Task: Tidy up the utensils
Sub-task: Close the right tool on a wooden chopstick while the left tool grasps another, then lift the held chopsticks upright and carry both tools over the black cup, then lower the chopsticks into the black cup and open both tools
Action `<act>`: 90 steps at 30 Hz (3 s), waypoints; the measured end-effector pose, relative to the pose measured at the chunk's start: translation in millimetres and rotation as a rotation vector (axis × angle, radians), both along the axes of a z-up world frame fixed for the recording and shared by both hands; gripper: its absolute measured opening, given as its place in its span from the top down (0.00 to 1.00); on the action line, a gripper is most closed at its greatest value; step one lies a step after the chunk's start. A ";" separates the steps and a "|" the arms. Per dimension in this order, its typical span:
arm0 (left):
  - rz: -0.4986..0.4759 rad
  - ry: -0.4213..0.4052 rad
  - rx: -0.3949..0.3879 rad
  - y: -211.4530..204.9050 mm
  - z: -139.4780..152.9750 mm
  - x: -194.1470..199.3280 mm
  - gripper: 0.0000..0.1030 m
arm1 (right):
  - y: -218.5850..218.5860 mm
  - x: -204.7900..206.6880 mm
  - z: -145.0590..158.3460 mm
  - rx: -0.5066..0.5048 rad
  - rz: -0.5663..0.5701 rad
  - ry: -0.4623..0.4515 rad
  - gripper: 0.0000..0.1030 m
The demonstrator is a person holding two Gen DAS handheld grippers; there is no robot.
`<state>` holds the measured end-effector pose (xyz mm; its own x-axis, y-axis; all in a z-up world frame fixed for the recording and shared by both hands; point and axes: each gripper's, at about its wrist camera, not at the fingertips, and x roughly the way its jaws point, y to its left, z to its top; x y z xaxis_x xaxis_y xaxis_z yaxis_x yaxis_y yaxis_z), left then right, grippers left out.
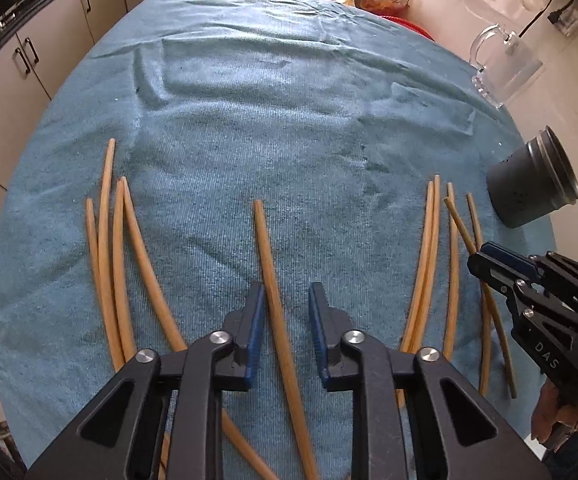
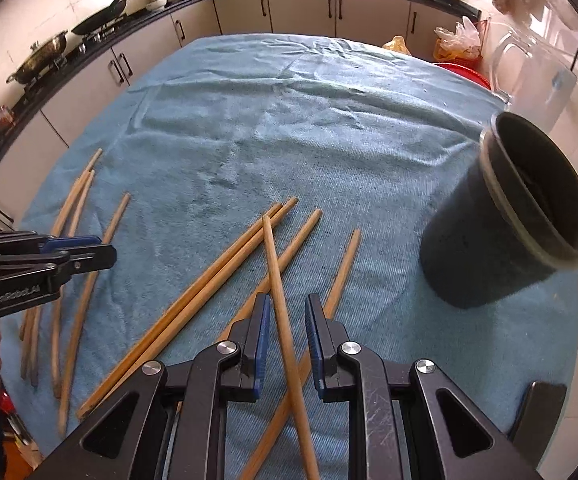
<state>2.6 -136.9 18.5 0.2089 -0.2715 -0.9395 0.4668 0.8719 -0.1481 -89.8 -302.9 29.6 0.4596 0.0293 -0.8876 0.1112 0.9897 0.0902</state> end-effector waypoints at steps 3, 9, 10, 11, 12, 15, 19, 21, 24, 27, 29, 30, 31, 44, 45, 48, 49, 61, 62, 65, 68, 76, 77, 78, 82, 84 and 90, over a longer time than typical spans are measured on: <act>-0.002 -0.029 0.014 -2.9 -0.9 -2.6 0.93 | 2.8 6.2 -3.7 -0.019 0.016 0.019 0.84; -0.013 -0.073 -0.059 -1.3 12.4 -7.9 0.94 | 6.8 3.0 0.7 -0.030 0.028 -0.006 0.93; -0.012 -0.078 -0.071 -0.4 16.2 -9.2 0.94 | 5.7 -0.7 5.5 -0.026 0.019 -0.022 0.93; -0.012 -0.086 -0.094 2.1 22.8 -10.7 0.94 | 5.5 -4.7 10.7 -0.025 0.012 -0.039 0.93; -0.014 -0.100 -0.116 4.4 29.8 -13.1 0.94 | 4.9 -8.7 15.9 -0.023 0.007 -0.058 0.93; -0.014 -0.154 -0.153 11.7 49.7 -22.3 0.94 | 3.2 -26.2 37.0 -0.010 -0.015 -0.131 0.93; -0.016 -0.247 -0.217 24.9 83.2 -42.1 0.94 | 2.7 -51.9 66.6 0.017 -0.038 -0.239 0.93; -0.018 -0.295 -0.244 30.0 97.9 -53.0 0.94 | 3.1 -68.1 81.7 0.029 -0.052 -0.301 0.93; -0.010 -0.373 -0.276 40.1 118.0 -68.4 0.94 | 4.2 -88.8 96.7 0.050 -0.072 -0.381 0.93; -0.010 -0.411 -0.298 47.8 129.6 -77.8 0.94 | 11.8 -105.0 107.1 0.021 -0.099 -0.443 0.93; -0.012 -0.425 -0.308 51.3 135.3 -81.7 0.94 | 13.8 -112.8 113.2 0.015 -0.107 -0.478 0.93; -0.014 -0.433 -0.312 52.3 138.0 -83.5 0.94 | 15.5 -116.2 115.8 0.012 -0.111 -0.491 0.93; -0.015 -0.441 -0.314 53.8 140.6 -85.5 0.94 | 16.6 -118.8 118.1 0.006 -0.116 -0.505 0.93; -0.041 -0.481 -0.337 41.9 167.7 -91.4 0.94 | 2.3 -137.5 139.1 0.017 -0.173 -0.596 0.93; -0.044 -0.484 -0.339 38.9 170.7 -91.4 0.94 | -0.2 -138.7 140.7 0.020 -0.176 -0.601 0.93; -0.061 -0.487 -0.344 27.0 181.1 -91.1 0.94 | -10.1 -142.1 146.7 0.037 -0.198 -0.618 0.93; -0.067 -0.488 -0.346 23.8 183.7 -91.7 0.94 | -14.0 -143.6 149.1 0.045 -0.204 -0.624 0.93; -0.175 -0.513 -0.397 -49.1 232.5 -93.6 0.94 | -74.5 -149.7 186.8 0.098 -0.321 -0.709 0.93; -0.181 -0.517 -0.405 -57.2 238.3 -93.3 0.94 | -78.0 -149.7 190.5 0.101 -0.330 -0.716 0.93; -0.199 -0.528 -0.428 -76.5 252.9 -92.6 0.94 | -96.8 -150.2 205.2 0.118 -0.361 -0.751 0.93; -0.210 -0.532 -0.456 -98.7 265.9 -89.8 0.94 | -109.1 -149.4 217.2 0.110 -0.392 -0.782 0.93; -0.238 -0.482 -0.493 -157.6 261.4 -72.8 0.94 | -148.2 -133.5 221.4 0.111 -0.464 -0.792 0.93; -0.240 -0.472 -0.488 -162.1 256.6 -70.6 0.94 | -152.8 -131.1 220.2 0.115 -0.466 -0.786 0.93; -0.241 -0.459 -0.481 -168.7 249.2 -67.1 0.94 | -157.3 -127.1 215.5 0.117 -0.472 -0.774 0.93; -0.238 -0.406 -0.452 -180.1 222.2 -55.3 0.94 | -170.1 -115.7 195.0 0.142 -0.484 -0.729 0.93; -0.232 -0.377 -0.434 -183.4 207.5 -49.4 0.94 | -174.5 -108.0 181.1 0.163 -0.485 -0.694 0.93; -0.218 -0.323 -0.390 -186.8 177.8 -35.6 0.94 | -179.1 -84.1 146.5 0.202 -0.474 -0.594 0.93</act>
